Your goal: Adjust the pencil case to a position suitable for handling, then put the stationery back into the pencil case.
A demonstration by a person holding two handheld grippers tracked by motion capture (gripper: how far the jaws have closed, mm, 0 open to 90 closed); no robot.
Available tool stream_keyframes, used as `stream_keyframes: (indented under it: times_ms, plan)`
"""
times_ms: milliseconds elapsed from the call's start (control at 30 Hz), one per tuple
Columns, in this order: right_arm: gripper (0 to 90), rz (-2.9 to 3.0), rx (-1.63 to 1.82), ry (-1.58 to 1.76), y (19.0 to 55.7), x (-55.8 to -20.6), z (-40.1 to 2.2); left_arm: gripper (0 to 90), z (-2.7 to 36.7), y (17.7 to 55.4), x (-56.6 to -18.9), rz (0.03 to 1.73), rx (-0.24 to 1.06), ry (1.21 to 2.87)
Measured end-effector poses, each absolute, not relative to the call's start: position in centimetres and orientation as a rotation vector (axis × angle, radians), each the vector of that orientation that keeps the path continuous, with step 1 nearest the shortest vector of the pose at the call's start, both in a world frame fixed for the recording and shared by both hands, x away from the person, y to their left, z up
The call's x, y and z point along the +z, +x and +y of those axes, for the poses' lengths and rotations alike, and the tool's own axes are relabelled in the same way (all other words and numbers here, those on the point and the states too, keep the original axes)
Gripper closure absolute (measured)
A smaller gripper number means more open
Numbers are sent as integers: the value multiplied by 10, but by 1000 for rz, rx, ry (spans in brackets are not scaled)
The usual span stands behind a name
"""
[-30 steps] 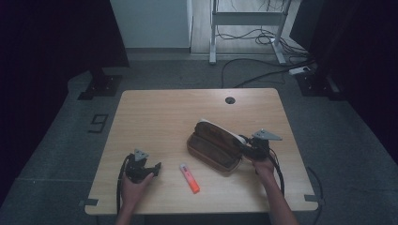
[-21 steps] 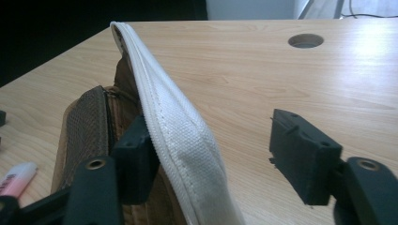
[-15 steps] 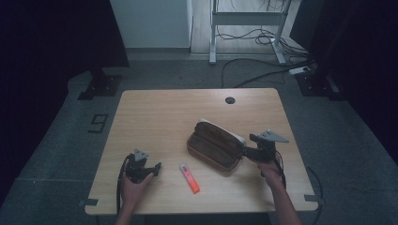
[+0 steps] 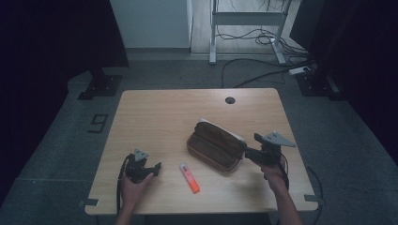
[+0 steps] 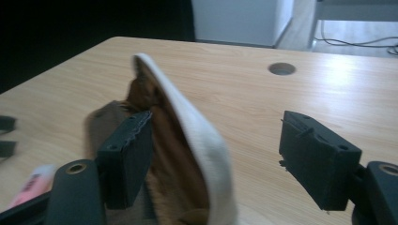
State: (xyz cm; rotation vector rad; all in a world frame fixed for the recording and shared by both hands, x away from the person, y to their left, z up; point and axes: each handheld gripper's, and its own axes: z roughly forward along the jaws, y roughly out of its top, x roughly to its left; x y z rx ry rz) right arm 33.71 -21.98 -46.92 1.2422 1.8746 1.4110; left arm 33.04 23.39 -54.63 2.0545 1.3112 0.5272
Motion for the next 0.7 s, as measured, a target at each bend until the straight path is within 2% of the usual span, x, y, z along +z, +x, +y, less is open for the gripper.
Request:
stream_keyframes:
  times_ms: [700]
  plan:
    - [292,2061,1557,1122,323,-470,-174,226,234,330,-546,1311,527,2054]
